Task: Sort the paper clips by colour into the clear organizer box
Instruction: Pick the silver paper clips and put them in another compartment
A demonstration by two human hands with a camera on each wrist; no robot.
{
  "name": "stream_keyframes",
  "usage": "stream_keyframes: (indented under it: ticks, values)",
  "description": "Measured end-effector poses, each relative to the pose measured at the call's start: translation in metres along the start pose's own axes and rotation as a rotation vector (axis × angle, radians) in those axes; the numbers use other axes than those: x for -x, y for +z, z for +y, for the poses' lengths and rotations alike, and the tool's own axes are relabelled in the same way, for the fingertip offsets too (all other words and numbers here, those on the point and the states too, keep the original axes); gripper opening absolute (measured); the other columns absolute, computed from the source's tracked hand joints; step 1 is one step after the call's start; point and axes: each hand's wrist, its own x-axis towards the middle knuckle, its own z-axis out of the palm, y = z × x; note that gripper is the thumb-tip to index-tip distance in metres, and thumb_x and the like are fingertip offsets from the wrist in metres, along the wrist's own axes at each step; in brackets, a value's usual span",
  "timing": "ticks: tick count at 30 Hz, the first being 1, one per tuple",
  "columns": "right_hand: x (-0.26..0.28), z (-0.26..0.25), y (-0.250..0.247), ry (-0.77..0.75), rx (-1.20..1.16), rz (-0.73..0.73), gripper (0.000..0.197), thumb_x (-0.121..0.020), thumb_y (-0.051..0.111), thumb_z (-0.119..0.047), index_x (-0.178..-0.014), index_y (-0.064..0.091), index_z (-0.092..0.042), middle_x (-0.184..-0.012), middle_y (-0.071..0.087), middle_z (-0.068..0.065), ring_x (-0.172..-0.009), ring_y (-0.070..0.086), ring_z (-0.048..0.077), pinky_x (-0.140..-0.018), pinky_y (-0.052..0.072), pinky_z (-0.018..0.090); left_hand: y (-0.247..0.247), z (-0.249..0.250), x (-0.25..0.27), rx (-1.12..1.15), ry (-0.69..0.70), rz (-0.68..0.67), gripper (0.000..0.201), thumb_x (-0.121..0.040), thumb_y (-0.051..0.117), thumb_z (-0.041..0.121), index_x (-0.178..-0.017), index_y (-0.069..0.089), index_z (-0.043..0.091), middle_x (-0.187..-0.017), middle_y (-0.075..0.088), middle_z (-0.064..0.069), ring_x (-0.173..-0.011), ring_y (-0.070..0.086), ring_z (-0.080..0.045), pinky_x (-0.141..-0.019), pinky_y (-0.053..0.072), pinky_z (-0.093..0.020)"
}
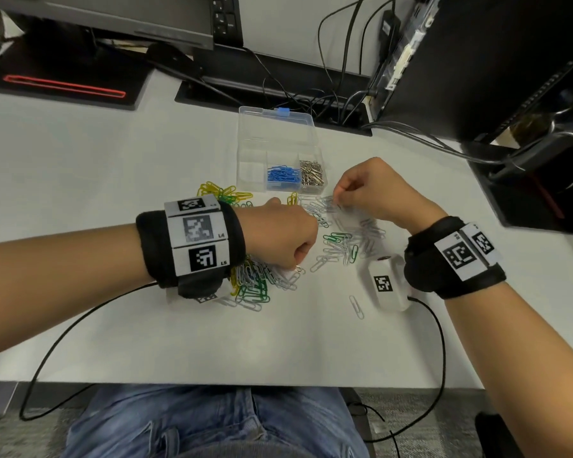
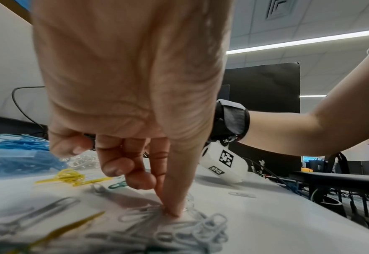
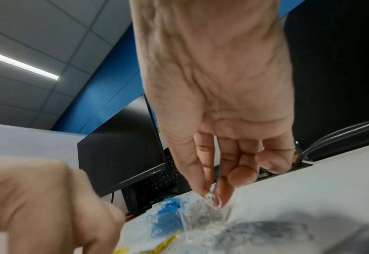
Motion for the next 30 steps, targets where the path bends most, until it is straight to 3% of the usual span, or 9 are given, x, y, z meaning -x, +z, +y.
stream_keyframes:
  ticks: [5,8,12,18,21,23,26,28,30]
  values:
    - [-0.021,-0.014,-0.006,-0.019,-0.139,0.194,0.013,-0.079,0.061,0.002,-0.075,0.072,-0.002,-0.068,0.068,0.0,-0.065,0.059,0.012,-0.063,0.048,0.024,0.002,-0.002,-0.003,0.015,0.008,0.03,0.015,-0.085,0.054,0.013,-0.072,0.057,0.02,-0.072,0.053,0.008,-0.083,0.053,-0.017,-0.072,0.036,-0.029]
    - [-0.034,-0.024,-0.004,-0.05,-0.21,0.24,0.013,-0.079,0.06,0.003,-0.074,0.072,-0.001,-0.068,0.066,-0.003,-0.064,0.058,0.006,-0.062,0.045,0.017,-0.004,-0.011,-0.005,0.141,-0.017,0.185,0.014,-0.082,0.053,0.011,-0.072,0.062,0.013,-0.071,0.06,0.004,-0.071,0.053,-0.015,-0.062,0.043,-0.03]
    - [-0.04,-0.018,-0.003,-0.021,-0.242,0.188,0.008,-0.082,0.064,-0.005,-0.082,0.072,-0.003,-0.081,0.069,0.003,-0.071,0.06,0.008,-0.072,0.049,0.024,-0.031,-0.031,-0.014,0.36,-0.126,0.409,0.011,-0.082,0.062,0.008,-0.078,0.072,0.011,-0.07,0.064,0.008,-0.061,0.054,-0.002,-0.057,0.04,-0.011]
    - [-0.027,-0.005,-0.007,-0.011,-0.215,0.258,0.01,-0.083,0.066,-0.009,-0.087,0.072,-0.003,-0.086,0.069,0.008,-0.076,0.06,0.016,-0.081,0.052,0.035,-0.048,-0.055,-0.05,0.42,-0.326,0.562,0.005,-0.082,0.068,0.01,-0.083,0.072,0.007,-0.085,0.07,-0.003,-0.071,0.057,-0.008,-0.077,0.052,-0.028]
    - [-0.016,-0.008,-0.005,-0.058,-0.11,0.271,0.008,-0.084,0.067,-0.013,-0.09,0.072,-0.01,-0.088,0.069,0.004,-0.081,0.062,0.017,-0.076,0.051,0.032,-0.047,-0.064,-0.05,0.38,-0.393,0.583,0.015,-0.081,0.072,0.021,-0.092,0.066,0.012,-0.09,0.062,0.0,-0.086,0.058,-0.016,-0.081,0.049,-0.032]
    - [-0.005,-0.019,-0.001,-0.13,0.002,0.173,0.016,-0.088,0.062,-0.012,-0.102,0.07,-0.013,-0.1,0.067,0.001,-0.089,0.06,0.016,-0.076,0.045,0.025,-0.046,-0.072,-0.037,0.313,-0.381,0.582,0.021,-0.081,0.071,0.027,-0.097,0.063,0.017,-0.094,0.059,0.004,-0.092,0.057,-0.017,-0.085,0.048,-0.037]
    - [0.011,-0.045,0.018,-0.286,0.185,-0.18,0.038,-0.094,0.05,-0.006,-0.131,0.056,-0.014,-0.138,0.05,-0.001,-0.124,0.047,0.014,-0.096,0.035,0.017,-0.043,-0.082,-0.007,0.199,-0.379,0.55,0.024,-0.08,0.071,0.033,-0.1,0.061,0.022,-0.096,0.056,0.008,-0.093,0.052,-0.013,-0.089,0.044,-0.039]
    - [0.017,-0.061,0.037,-0.381,0.295,-0.39,0.052,-0.094,0.044,0.0,-0.143,0.041,-0.017,-0.156,0.026,-0.003,-0.141,0.027,0.013,-0.111,0.02,0.02,-0.038,-0.087,0.012,0.134,-0.394,0.521,0.027,-0.08,0.07,0.034,-0.103,0.062,0.022,-0.097,0.055,0.007,-0.092,0.046,-0.013,-0.087,0.042,-0.037]
    - [0.022,-0.072,0.053,-0.431,0.366,-0.53,0.06,-0.092,0.04,0.003,-0.148,0.031,-0.018,-0.159,0.012,-0.003,-0.145,0.017,0.015,-0.117,0.015,0.026,-0.033,-0.088,0.029,0.122,-0.405,0.482,0.029,-0.08,0.071,0.033,-0.105,0.062,0.021,-0.1,0.055,0.005,-0.091,0.045,-0.014,-0.082,0.041,-0.034]
